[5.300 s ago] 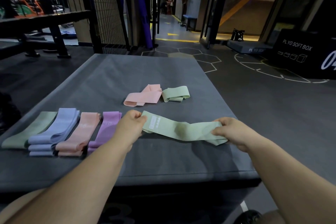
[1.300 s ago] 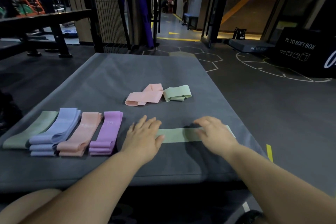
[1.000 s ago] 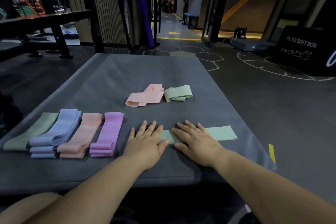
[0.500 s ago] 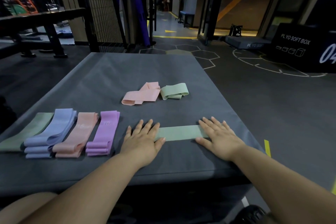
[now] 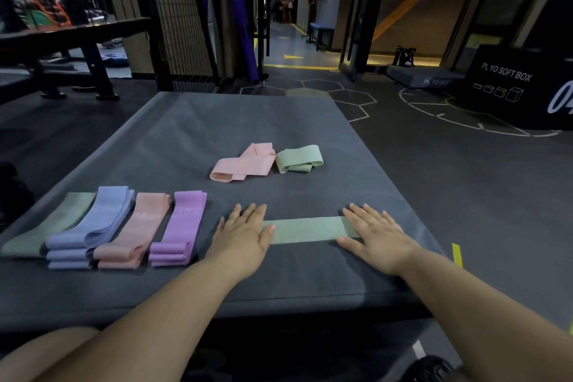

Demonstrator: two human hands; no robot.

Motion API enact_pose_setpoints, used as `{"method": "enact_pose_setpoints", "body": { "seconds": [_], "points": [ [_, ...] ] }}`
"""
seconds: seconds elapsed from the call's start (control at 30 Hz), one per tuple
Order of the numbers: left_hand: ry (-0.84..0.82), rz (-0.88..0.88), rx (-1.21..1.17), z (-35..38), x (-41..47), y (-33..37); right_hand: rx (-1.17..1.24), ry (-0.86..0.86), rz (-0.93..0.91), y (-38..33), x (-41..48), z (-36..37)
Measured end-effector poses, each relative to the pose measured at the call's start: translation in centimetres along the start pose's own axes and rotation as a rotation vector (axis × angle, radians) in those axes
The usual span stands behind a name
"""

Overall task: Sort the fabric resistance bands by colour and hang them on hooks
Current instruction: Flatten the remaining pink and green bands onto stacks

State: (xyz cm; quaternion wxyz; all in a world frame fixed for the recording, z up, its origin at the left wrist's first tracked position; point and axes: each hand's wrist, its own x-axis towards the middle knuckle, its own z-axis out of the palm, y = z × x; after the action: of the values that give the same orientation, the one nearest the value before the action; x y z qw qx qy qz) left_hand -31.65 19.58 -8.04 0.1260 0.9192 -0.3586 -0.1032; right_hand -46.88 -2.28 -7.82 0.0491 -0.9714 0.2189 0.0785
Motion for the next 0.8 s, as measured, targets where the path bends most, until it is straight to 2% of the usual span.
{"method": "enact_pose_setpoints", "body": {
  "seconds": [0.07, 0.13, 0.27, 0.37, 0.5, 0.63, 0.8],
  "points": [
    [0.089, -0.046, -0.023, -0.8, -0.2, -0.2, 0.013, -0.014, 0.01, -0.1, 0.1, -0.4],
    [0.154, -0.097, 0.052, -1.6, -0.6, -0.3, 0.027, 0.008, 0.013, -0.4, 0.1, -0.8],
    [0.104, -0.174, 0.129, -2.4, -0.9, -0.4, 0.066, 0.168, -0.045, -1.6, 0.4, -1.5],
    [0.108, -0.18, 0.084, -2.6, -0.8, -0.5, 0.141, 0.271, -0.105, -3.5, 0.6, -2.2],
    [0.127, -0.174, -0.039, -2.9, -1.0, -0.3, 0.33, 0.267, -0.218, -6.3, 0.7, -2.6],
    [0.124, -0.167, -0.208, -3.1, -0.9, -0.4, 0.459, 0.173, -0.266, -8.7, 0.8, -2.5],
    [0.072, -0.123, -0.637, -3.2, 0.1, -0.5, 0.685, 0.088, -0.201, -10.5, 1.2, -2.7]
  ]
}}
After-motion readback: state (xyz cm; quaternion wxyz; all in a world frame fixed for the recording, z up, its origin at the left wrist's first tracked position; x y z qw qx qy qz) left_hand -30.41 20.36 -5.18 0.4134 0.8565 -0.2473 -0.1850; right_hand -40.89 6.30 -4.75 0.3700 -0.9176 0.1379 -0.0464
